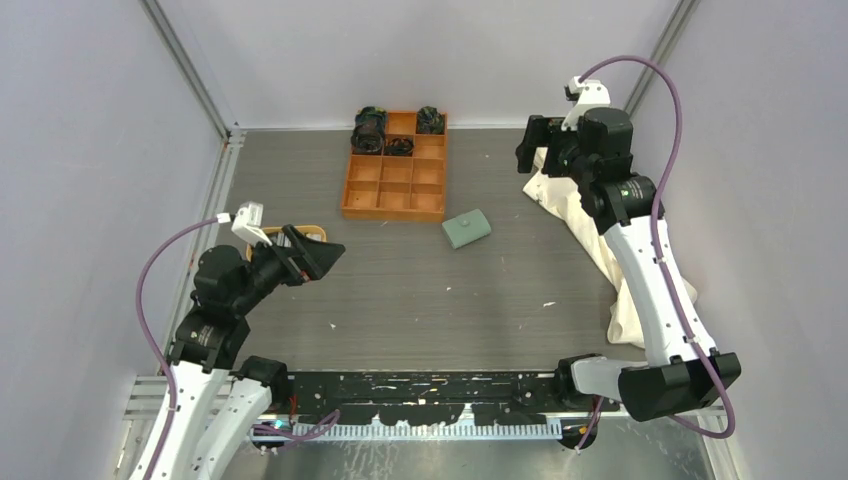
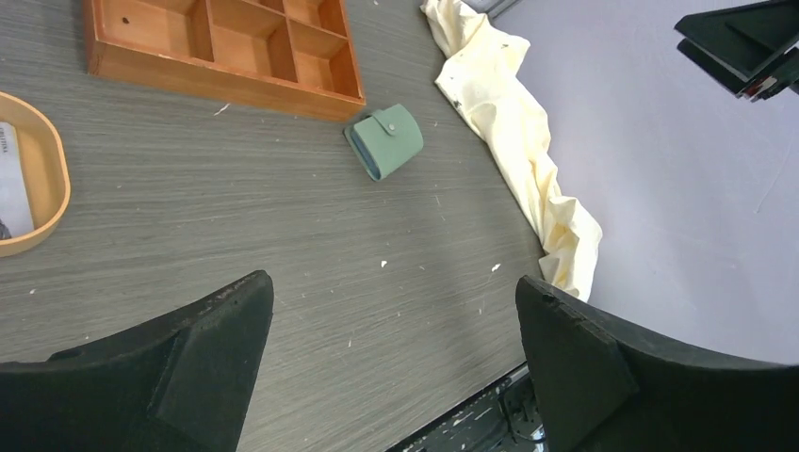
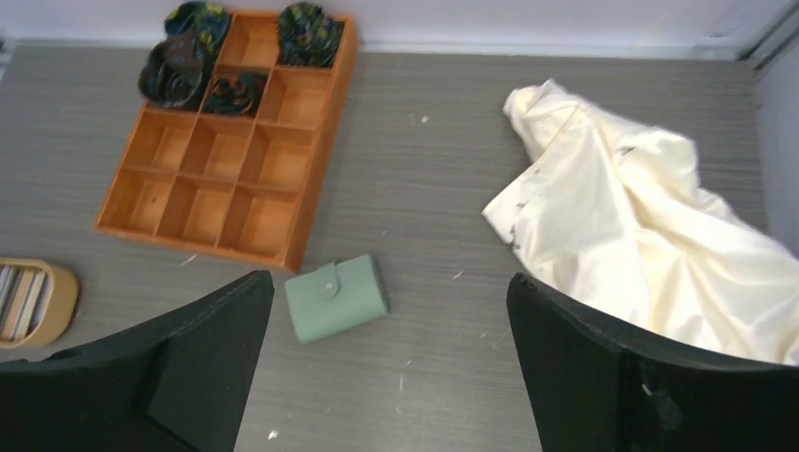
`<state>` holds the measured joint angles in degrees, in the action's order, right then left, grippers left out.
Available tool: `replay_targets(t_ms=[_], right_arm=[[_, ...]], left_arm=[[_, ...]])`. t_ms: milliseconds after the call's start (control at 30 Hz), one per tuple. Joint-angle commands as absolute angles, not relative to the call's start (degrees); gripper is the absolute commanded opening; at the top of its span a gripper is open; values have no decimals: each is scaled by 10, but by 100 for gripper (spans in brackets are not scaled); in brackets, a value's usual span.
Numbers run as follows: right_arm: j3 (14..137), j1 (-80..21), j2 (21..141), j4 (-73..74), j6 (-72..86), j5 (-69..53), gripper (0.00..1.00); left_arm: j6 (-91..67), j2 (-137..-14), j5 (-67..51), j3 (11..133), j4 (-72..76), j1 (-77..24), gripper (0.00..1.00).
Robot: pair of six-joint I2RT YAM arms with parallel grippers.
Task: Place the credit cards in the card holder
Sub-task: Move the card holder to the center of the board.
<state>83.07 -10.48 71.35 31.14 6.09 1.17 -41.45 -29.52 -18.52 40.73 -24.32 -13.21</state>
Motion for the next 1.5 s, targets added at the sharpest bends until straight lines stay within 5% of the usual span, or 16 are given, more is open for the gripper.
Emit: replay_targets(t_ms=[0, 333, 633, 1067, 1467], right_arm=[[835, -106, 697, 344, 70, -90, 100], [646, -106, 702, 206, 42, -469, 100], [657, -106, 792, 293, -46, -449, 99], [670, -106, 818, 341, -89, -416, 99], [668, -107, 825, 351, -127, -383, 99]], left_arm=[[-402, -289, -202, 418, -215, -131, 100], [-406, -312, -114, 308, -174, -131, 94], [-418, -423, -48, 241, -90, -130, 90], [-313, -660, 59, 409, -208, -131, 64], [-203, -779, -66, 520, -205, -134, 51]])
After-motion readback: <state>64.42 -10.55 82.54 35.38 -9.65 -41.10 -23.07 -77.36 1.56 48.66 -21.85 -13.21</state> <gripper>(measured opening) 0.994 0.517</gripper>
